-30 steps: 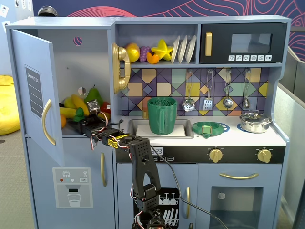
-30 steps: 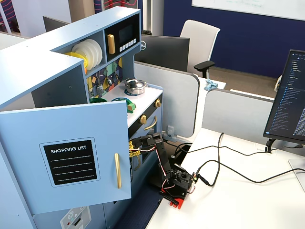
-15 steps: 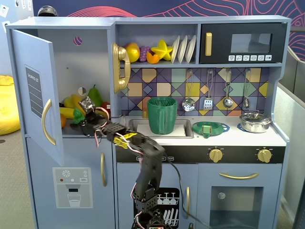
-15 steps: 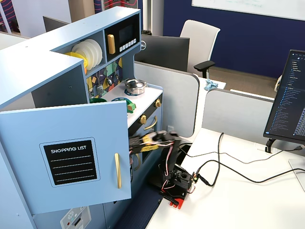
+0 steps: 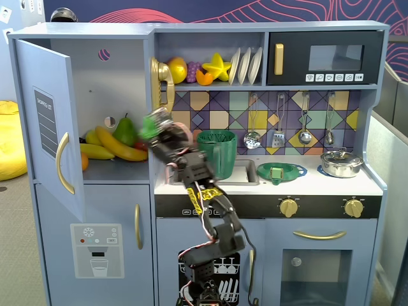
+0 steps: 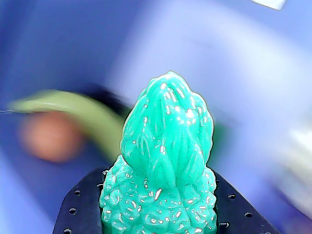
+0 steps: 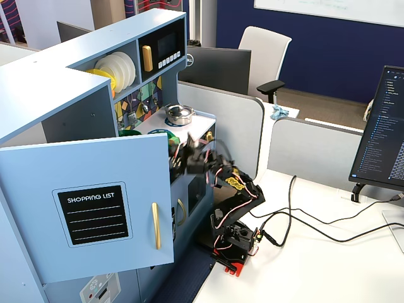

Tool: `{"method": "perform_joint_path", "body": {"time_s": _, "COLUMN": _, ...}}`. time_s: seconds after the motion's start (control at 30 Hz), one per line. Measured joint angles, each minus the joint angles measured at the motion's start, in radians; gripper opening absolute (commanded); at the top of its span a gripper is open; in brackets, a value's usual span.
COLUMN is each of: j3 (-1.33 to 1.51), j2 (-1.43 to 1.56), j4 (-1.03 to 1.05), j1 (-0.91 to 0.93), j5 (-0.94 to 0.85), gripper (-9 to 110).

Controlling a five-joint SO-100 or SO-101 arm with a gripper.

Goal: Pick up the green pineapple from the left cabinet and place it in the green recipient

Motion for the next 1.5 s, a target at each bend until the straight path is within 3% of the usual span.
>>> {"method": "perform_joint_path", "body": {"time_s": 0.2, "j3": -0.095, "j2": 0.002, "j4": -0.032, "j1": 0.245, "j5": 0.219, "gripper": 0}}
{"method": "perform_joint_path", "body": {"time_s": 0.53, "j3": -0.072, "j2": -0.344, "j4": -0.552, "j1": 0.543, "j5": 0.379, "gripper": 0}}
{"method": "perform_joint_path", "body": {"time_s": 0.73, "j3": -0.021, "j2": -0.537, "j4": -0.811, "j1": 0.565, "j5": 0.380, "gripper": 0}}
{"method": "perform_joint_path", "body": {"time_s": 1.07, "j3": -0.021, "j2": -0.716, "j4": -0.907, "j1": 0.565, "j5": 0.380, "gripper": 2}}
{"method": "perform_joint_path", "body": {"time_s": 1.3, "j3": -0.021, "j2": -0.749, "j4": -0.907, "j1": 0.566, "j5": 0.420, "gripper": 28}}
{"method": "perform_joint_path", "body": {"time_s": 1.5, "j3": -0.026, "j2": -0.749, "j4": -0.907, "j1": 0.569, "j5": 0.446, "gripper": 28}}
